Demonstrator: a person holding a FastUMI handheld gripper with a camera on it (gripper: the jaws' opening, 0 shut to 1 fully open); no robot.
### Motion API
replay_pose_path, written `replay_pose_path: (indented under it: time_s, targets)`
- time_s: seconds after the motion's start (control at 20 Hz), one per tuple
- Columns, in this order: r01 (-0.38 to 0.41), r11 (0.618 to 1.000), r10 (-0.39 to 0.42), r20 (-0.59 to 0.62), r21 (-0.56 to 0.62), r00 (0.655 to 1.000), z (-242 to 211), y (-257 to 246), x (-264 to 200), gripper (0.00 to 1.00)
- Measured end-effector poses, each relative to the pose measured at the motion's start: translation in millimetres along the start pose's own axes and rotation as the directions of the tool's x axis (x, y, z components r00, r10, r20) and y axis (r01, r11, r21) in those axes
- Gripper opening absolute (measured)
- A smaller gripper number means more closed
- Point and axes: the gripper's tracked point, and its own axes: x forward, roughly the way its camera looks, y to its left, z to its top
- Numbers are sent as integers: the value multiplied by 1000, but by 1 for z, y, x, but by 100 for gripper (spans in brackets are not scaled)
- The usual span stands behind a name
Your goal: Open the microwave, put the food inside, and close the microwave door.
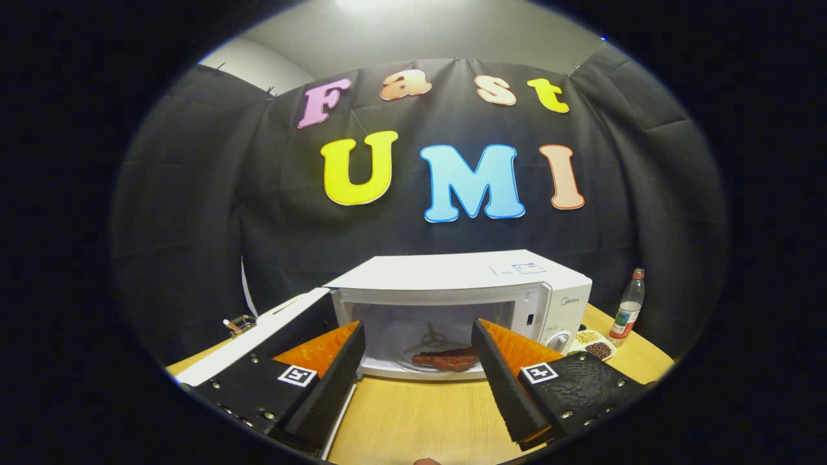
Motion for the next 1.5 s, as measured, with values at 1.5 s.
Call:
replay_pose_path:
  time_s: [1.5]
  targets:
    - [-582,813,578,-146,16,803,-72,254,-165,63]
